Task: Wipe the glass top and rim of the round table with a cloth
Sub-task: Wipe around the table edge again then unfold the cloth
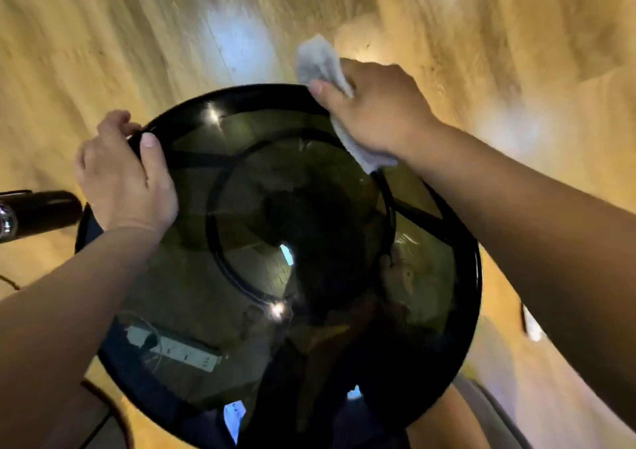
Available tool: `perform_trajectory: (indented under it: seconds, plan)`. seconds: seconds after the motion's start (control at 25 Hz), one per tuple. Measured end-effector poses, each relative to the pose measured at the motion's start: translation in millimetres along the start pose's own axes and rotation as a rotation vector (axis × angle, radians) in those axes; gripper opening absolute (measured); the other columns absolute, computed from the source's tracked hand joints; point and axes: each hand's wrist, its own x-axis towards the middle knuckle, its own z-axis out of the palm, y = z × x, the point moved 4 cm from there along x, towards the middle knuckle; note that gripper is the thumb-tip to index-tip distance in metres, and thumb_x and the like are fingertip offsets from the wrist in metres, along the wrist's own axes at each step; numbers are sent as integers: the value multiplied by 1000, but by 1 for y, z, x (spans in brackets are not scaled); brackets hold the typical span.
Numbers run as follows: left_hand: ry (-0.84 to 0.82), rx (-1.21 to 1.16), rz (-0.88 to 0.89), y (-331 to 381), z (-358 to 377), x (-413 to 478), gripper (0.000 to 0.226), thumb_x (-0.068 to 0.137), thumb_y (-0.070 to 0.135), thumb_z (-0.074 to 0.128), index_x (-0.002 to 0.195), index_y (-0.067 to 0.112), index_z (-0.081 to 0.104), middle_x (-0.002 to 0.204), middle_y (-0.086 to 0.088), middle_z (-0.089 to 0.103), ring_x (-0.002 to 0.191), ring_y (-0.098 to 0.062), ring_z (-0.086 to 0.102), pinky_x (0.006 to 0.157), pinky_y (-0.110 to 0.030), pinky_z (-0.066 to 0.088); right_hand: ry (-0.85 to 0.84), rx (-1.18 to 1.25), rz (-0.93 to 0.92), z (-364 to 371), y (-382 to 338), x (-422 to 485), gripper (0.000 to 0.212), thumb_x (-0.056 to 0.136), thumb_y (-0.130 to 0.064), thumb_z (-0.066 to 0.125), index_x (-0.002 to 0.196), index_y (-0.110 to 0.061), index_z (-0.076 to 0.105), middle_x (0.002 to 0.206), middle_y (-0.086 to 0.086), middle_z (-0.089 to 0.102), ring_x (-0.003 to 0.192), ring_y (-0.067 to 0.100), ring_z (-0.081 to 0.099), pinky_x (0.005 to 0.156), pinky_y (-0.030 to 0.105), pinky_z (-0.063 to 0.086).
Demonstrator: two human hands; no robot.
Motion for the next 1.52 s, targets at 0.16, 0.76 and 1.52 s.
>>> perform_trajectory:
  seconds: [0.16,0.76,1.52]
  plan:
    - [-6,33,-2,7,-2,-3,48,103,36,29,136,5,45,126,-25,57,118,-42,48,110,-62,27,120,234,454,14,99,-178,39,99,-51,38,71,-25,48,63,-6,46,61,13,49,54,23,29]
    - [-75,-197,465,239,70,-47,48,102,31,32,135,-1,46,133,-8,58,122,-10,50,115,-57,21,200,491,216,19,97,-99,34,98,-43,44,116,-20,61,101,-5,67,94,16,61,71,28,43]
    - [-133,48,470,248,77,-42,45,98,34,31,127,7,52,121,-3,62,109,-22,57,114,-49,24,367,525,313,22,100,-143,23,94,-24,57,115,-15,61,107,2,66,97,21,59,73,28,38]
